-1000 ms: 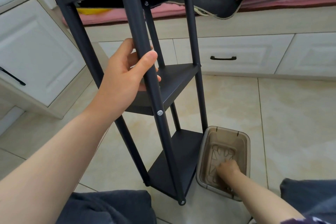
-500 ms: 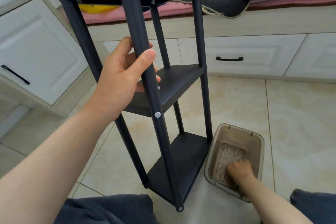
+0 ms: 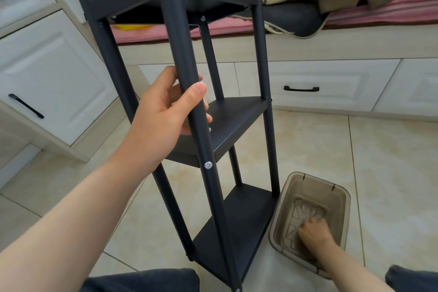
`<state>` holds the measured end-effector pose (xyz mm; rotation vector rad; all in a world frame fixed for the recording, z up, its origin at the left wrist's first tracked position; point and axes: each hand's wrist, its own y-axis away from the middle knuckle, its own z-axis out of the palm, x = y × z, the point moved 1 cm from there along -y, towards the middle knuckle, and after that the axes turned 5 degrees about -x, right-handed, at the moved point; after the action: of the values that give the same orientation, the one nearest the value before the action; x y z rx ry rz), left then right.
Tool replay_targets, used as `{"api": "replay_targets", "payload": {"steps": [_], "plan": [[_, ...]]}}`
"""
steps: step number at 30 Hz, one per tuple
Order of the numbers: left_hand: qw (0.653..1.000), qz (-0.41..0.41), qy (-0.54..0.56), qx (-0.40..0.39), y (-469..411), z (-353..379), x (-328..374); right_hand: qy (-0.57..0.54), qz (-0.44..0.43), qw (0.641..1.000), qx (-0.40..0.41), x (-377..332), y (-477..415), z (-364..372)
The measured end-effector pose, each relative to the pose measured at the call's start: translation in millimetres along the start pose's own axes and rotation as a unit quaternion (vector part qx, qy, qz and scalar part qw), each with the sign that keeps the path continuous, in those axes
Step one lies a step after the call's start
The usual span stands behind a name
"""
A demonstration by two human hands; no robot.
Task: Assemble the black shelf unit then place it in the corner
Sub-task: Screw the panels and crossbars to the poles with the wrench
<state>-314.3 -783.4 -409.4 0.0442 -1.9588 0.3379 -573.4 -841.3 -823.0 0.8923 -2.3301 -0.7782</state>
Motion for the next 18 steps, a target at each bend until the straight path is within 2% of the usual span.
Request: {"api": "replay_targets", "payload": {"steps": [5, 13, 18], "plan": [[1.0, 0.002, -0.002, 0.003, 0, -4, -2, 0.003, -0.006, 1.0, 0.008, 2, -4, -1], [1.0, 0.008, -0.007, 0.008, -2, -5, -4, 0.016, -0.005, 0.999, -0.034, 4, 3, -7], [1.0, 0.007, 0.003, 0.006, -2, -5, -5, -0.067, -0.011, 0.996, -0.06, 6, 8, -8]]}}
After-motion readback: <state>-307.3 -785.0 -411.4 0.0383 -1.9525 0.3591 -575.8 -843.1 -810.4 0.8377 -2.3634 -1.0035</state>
